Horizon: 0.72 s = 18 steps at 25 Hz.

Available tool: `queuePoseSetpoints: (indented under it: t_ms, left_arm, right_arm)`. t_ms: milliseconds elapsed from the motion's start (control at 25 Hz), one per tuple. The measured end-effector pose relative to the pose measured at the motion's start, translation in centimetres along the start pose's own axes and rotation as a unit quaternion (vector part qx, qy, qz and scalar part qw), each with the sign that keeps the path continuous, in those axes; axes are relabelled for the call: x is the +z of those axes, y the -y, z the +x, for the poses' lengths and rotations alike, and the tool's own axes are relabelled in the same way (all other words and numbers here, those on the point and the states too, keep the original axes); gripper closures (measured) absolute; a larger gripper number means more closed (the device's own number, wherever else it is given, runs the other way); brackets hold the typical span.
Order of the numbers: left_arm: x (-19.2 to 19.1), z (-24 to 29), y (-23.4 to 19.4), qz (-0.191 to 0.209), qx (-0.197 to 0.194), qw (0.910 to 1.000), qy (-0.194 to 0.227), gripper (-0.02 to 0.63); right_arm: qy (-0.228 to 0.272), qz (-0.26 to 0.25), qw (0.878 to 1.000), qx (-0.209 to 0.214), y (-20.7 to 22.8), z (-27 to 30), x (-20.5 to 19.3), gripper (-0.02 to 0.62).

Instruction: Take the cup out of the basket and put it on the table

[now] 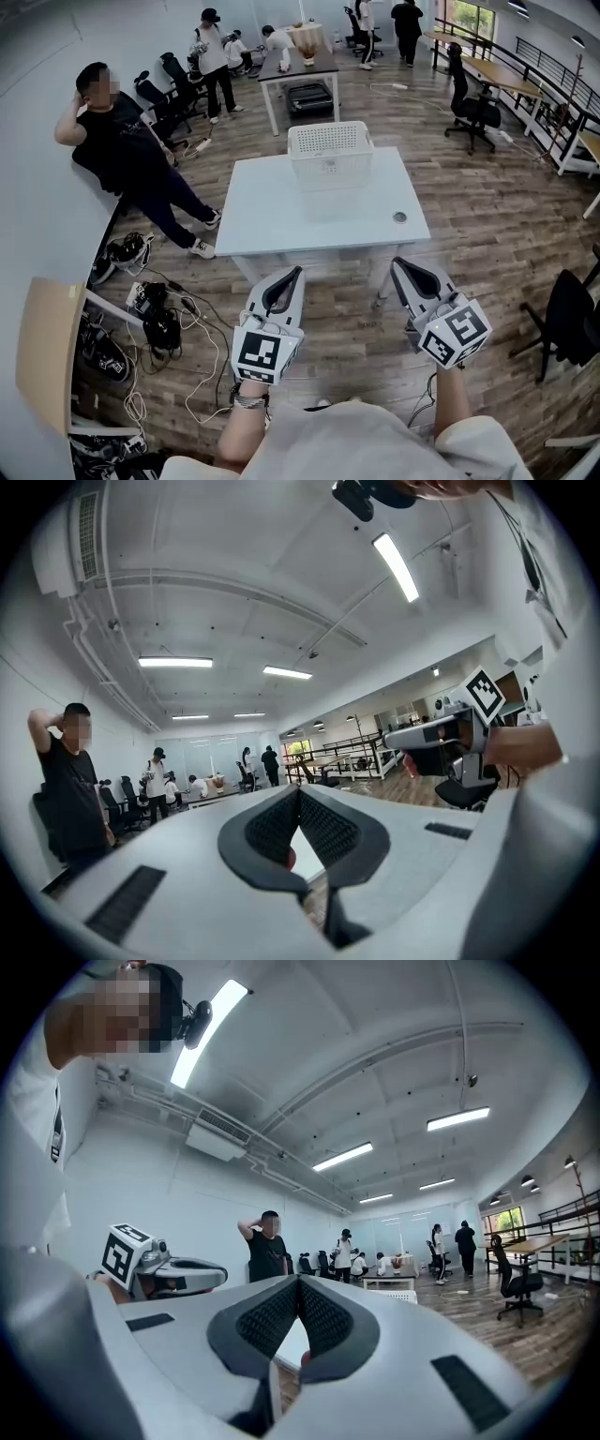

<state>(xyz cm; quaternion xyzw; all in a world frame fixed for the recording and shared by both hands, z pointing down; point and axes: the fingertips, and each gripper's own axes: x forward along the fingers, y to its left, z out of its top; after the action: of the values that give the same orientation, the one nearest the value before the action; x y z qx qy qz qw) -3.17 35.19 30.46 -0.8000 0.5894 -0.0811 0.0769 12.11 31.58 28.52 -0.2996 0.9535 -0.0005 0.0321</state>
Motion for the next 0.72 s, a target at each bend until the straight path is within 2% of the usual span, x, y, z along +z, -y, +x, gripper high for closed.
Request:
queuePoseSetpoints:
  t_ms: [360, 720]
  left_arm:
    - [-0.7, 1.7, 1.9, -0.007, 0.018, 0.9998, -0.01, 0.607]
    - [-2.4, 5.2, 0.5, -0.014, 0.025, 0.9995, -0.016, 0.607]
  right_arm:
    - [-0.02, -0.005, 1.0, 0.021, 2.3, -1.6, -1.6, 0.578]
    - [-0.02, 0.007, 0.999, 0.046, 5.3, 0.7, -2.5, 0.578]
